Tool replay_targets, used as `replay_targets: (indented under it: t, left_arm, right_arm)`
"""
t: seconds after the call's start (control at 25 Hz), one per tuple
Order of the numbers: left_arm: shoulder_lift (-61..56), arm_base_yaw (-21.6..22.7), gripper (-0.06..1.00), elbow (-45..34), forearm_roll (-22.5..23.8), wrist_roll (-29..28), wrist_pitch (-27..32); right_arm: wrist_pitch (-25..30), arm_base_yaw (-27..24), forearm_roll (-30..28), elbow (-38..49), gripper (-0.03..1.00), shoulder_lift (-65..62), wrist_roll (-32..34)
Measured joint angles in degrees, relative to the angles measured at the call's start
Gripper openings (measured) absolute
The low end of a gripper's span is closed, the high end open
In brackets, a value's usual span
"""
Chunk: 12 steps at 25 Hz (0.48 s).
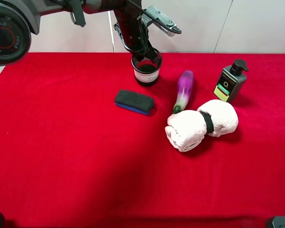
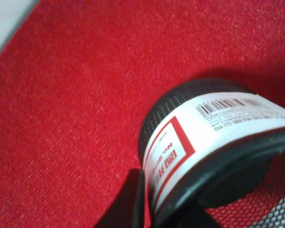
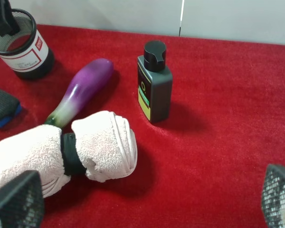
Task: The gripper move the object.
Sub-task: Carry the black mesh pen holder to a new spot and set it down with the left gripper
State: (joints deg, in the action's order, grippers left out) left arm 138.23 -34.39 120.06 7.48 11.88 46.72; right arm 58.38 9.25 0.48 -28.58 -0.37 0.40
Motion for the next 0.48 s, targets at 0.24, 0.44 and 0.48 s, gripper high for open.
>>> replay_targets:
  t: [0.24,0.44,0.48]
  left_arm:
    - [0.0,0.0,0.05,0.0,0.0,0.1,0.0]
    - [0.0,0.0,0.05,0.0,0.0,0.1,0.0]
    - [0.0,0.0,0.05,0.0,0.0,0.2,0.0]
  right_arm:
    - [0.0,0.0,0.0,0.0,0.69,0.0,0.0]
    - [0.0,0.0,0.0,0.0,0.69,0.0,0.0]
    - [0.0,0.0,0.0,0.0,0.69,0.0,0.0]
